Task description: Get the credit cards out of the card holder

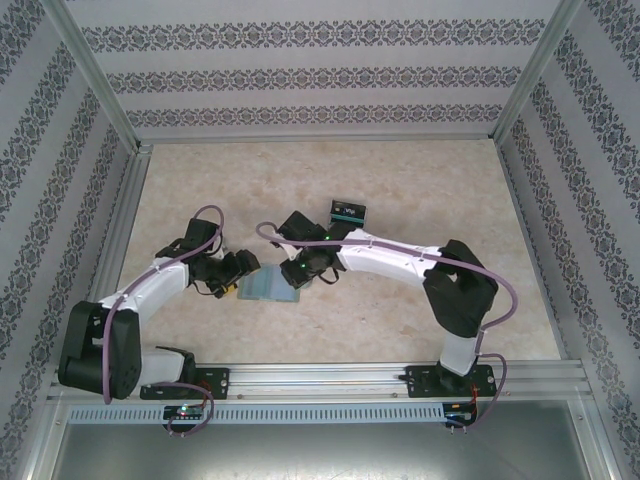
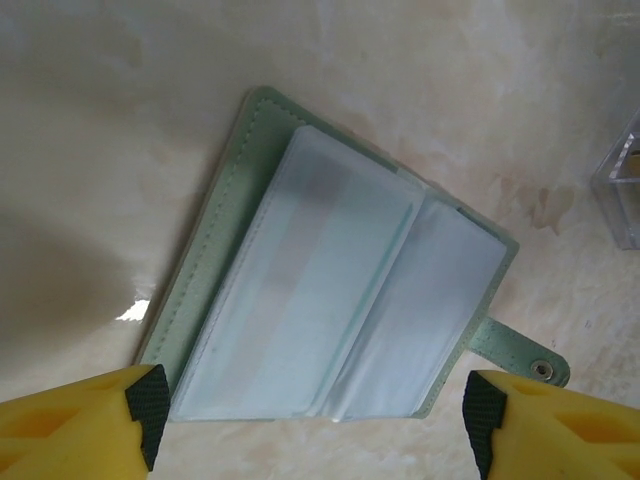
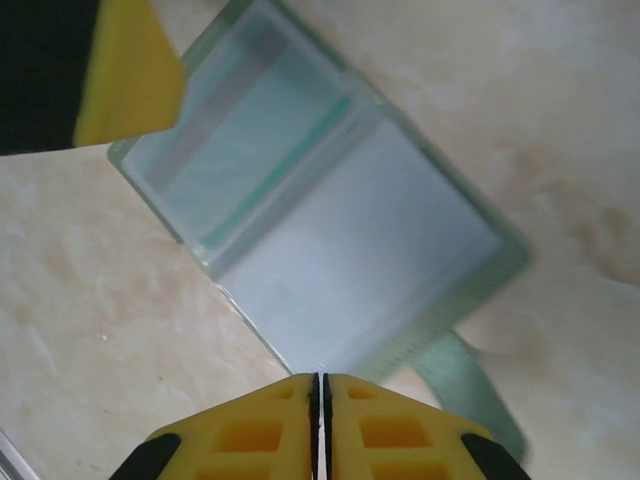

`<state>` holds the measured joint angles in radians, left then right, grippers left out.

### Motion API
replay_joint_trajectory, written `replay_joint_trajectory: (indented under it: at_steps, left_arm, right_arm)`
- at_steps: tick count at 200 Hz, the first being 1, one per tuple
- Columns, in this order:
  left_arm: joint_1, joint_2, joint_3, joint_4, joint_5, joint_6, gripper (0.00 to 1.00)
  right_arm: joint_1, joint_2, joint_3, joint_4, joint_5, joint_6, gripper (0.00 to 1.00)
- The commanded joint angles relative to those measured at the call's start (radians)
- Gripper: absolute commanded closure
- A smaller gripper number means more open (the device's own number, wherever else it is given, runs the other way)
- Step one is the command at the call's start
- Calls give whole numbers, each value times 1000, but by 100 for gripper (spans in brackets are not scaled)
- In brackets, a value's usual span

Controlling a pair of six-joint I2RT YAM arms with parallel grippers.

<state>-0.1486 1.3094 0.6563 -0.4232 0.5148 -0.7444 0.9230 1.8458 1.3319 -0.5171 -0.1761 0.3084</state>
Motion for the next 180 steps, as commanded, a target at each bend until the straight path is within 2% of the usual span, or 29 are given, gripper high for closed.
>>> replay_joint_trajectory:
  at_steps: [1,93,180]
  left_arm:
    - [9,19,-3,63,33,1,22]
    - [9,87,4,98,39,17,24]
    - [6,106,-2,136,95,18,24]
  right_arm:
    - [-5,44,-14,51,-37,62,88]
    - [-6,135,-24,62,10,75,92]
    - [-6,181,-22,66,-8,84,92]
